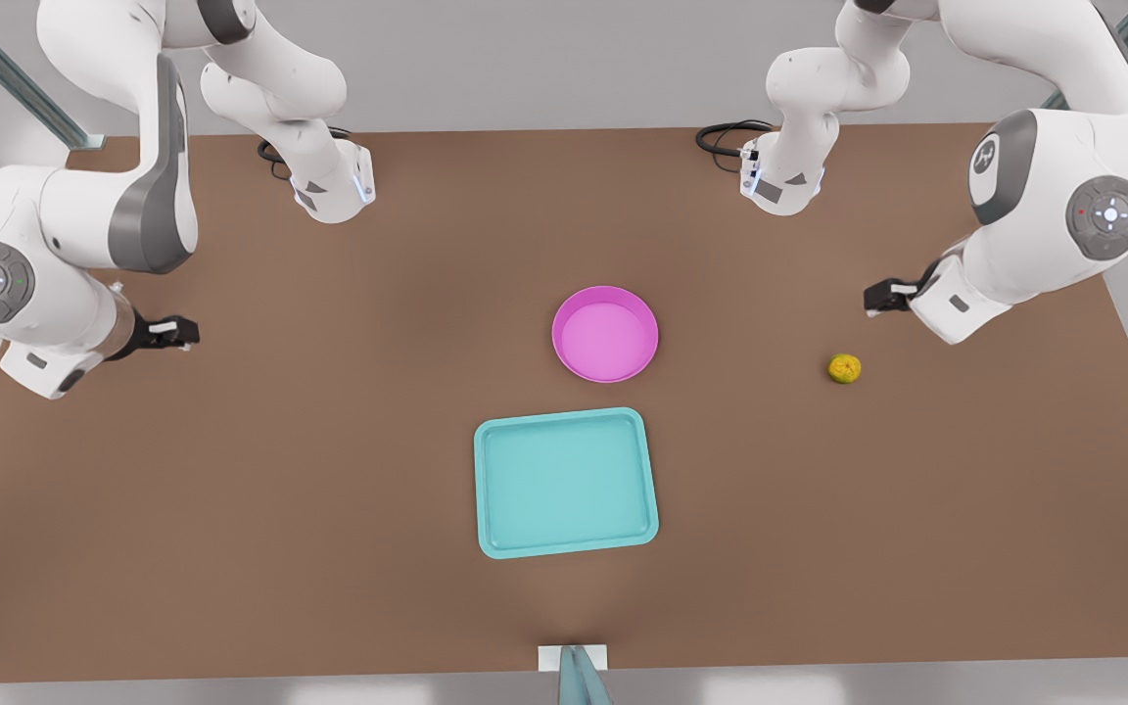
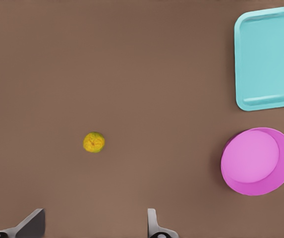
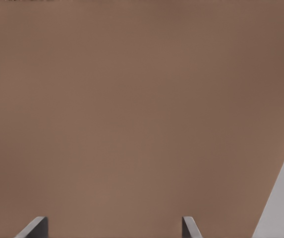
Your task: Place the orange on the plate with the left arm and the plate on the tray with the right arm
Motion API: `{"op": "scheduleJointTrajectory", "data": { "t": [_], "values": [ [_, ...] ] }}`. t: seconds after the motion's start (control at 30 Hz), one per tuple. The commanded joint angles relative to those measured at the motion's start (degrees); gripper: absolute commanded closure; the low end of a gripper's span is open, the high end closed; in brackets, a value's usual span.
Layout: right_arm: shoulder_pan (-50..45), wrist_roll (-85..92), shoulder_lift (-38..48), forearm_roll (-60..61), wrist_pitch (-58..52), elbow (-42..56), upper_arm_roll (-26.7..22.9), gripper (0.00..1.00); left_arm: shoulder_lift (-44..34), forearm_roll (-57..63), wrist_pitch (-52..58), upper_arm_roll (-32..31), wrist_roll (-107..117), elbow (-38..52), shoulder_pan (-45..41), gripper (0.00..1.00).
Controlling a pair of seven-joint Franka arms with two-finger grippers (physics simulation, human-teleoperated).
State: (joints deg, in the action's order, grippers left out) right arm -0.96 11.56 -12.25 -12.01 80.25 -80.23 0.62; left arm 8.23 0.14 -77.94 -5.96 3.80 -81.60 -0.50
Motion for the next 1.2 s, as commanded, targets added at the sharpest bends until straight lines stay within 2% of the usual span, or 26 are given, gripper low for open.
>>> {"op": "scheduleJointTrajectory", "data": {
  "t": [0.0, 0.03, 0.07, 0.13, 0.27, 0.3, 0.43, 1.17],
  "values": [
    [0.0, 6.1, -0.1, 0.0, 3.3, 0.1, 0.0, 0.0, -0.1, 0.0, -2.7, 0.2, 2.3, 0.0, 0.1, 0.0],
    [0.0, 6.1, -0.1, 0.0, 3.3, 0.1, 0.0, 0.0, 0.2, 0.1, -3.0, 0.8, 3.0, -0.8, 0.3, 0.0],
    [0.0, 6.1, -0.2, 0.0, 3.3, 0.1, 0.0, 0.0, 1.4, -0.3, -5.5, 4.3, 2.3, -7.5, 0.3, 0.0],
    [0.0, 6.1, -0.2, 0.0, 3.3, 0.2, 0.0, 0.0, 4.3, 0.0, -18.8, 9.7, 1.5, -17.5, 0.8, 0.0],
    [0.0, 6.1, -0.7, 0.1, 3.3, 0.3, 0.0, 0.0, 7.9, -0.1, -51.3, 11.8, -13.9, -39.0, 2.8, 0.0],
    [0.0, 6.1, -0.7, 0.2, 3.4, 0.3, 0.0, 0.0, 7.9, -0.2, -53.1, 11.8, -14.2, -40.7, 2.8, 0.0],
    [0.0, 6.1, -0.7, 0.3, 3.3, 0.3, 0.0, 0.0, 8.5, -0.7, -54.0, 11.8, -16.5, -44.0, 2.4, 0.0],
    [0.0, 6.2, -1.6, 0.2, 3.5, 0.3, -0.1, 0.0, 16.3, -0.8, -55.9, 11.6, -10.8, -44.7, 0.1, 0.0]
  ]
}}
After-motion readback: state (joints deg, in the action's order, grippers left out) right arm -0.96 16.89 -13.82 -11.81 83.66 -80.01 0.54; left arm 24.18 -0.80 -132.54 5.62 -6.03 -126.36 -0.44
